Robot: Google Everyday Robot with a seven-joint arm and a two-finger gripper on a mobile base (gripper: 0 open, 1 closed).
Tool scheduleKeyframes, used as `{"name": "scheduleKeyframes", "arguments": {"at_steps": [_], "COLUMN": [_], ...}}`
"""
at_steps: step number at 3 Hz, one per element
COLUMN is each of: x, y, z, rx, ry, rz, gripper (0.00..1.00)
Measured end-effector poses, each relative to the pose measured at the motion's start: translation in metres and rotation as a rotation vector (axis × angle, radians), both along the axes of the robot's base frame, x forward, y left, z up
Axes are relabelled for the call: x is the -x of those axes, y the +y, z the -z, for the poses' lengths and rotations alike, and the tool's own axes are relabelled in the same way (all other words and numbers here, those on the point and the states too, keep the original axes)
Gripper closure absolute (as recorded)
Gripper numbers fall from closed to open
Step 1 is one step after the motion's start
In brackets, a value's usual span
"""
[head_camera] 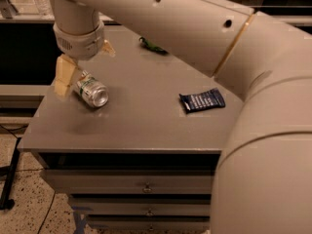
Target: Place 7up can upright
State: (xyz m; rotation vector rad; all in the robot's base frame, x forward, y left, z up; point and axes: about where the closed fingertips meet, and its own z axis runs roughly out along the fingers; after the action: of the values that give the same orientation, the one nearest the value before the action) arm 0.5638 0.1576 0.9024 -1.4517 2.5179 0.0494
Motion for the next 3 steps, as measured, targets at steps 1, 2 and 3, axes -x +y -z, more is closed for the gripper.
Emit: {"name": "scheduleKeyframes", "arguments": {"at_steps": [1,2,3], "x": [0.003,0.002,-0.006], "y": [0.021,0.032,0.033], "z": [0.012,0.024,0.033], "rx": [0.008,0.02,0.024], "ry": [0.005,0.013,0.021], "rz": [-0.026,-0.022,0.0], "gripper": [0.0,0.0,0.0]}}
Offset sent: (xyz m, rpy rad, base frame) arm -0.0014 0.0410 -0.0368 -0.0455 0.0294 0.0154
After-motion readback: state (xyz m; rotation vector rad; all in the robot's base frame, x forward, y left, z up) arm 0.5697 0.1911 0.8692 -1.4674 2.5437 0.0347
